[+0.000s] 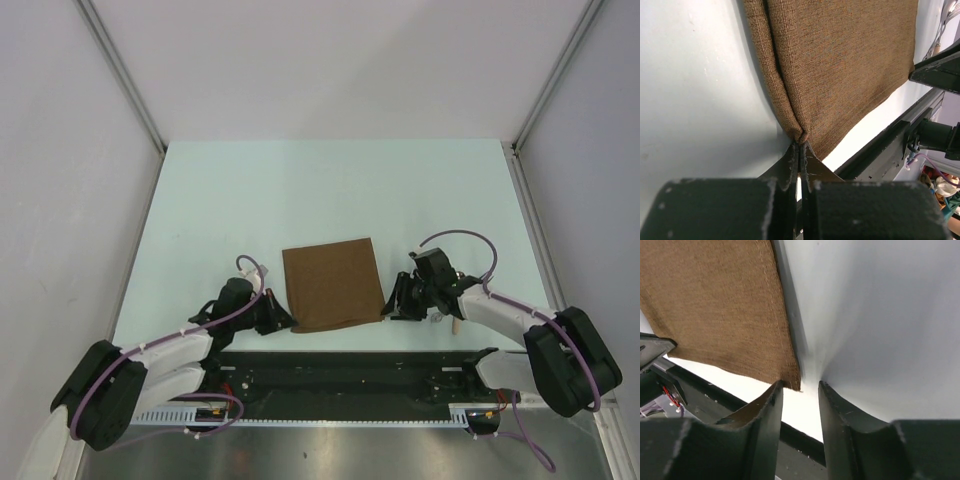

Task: Fold the napkin into a case and place the utensils inside
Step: Rotate the square-folded napkin at the center of the board, then pick up the top corner of the square-folded napkin from the center of the board.

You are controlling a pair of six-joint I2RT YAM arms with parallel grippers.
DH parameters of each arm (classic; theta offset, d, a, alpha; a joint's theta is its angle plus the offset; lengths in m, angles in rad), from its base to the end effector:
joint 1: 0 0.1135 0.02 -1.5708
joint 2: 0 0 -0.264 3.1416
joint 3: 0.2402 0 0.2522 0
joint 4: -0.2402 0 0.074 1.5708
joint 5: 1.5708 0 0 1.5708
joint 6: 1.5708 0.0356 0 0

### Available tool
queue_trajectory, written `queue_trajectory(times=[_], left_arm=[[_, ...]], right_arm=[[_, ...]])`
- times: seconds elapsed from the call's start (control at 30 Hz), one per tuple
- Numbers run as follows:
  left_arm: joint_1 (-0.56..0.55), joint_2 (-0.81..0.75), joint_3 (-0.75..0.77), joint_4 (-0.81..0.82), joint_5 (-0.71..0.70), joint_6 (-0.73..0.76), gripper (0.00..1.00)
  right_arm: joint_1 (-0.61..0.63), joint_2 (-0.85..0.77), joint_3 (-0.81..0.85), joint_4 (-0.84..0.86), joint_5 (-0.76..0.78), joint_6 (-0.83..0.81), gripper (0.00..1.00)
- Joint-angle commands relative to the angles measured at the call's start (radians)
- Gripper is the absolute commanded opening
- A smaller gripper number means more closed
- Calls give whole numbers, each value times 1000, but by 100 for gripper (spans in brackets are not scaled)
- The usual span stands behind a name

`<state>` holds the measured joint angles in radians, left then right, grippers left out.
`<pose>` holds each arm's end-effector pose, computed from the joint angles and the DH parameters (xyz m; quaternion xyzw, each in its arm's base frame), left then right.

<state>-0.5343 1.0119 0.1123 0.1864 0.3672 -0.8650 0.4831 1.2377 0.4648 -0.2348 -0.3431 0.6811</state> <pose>0.1316 -0.0927 0.1127 -0.0723 0.8945 -0.3903 0.2058 0.1789 0.1074 0.1440 0.0464 0.9466 0.2875 0.1385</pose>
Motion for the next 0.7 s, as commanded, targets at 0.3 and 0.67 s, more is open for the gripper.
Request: queue_trajectory(times=[0.3,0.67], left_arm=[[-6,-10,-16,-33,-22,0,0],[-6,-117,21,-236,-85,18,37]], right_arm=[[5,-40,-5,37,-4,8,29],[6,-73,26,-4,-7,-18,0]])
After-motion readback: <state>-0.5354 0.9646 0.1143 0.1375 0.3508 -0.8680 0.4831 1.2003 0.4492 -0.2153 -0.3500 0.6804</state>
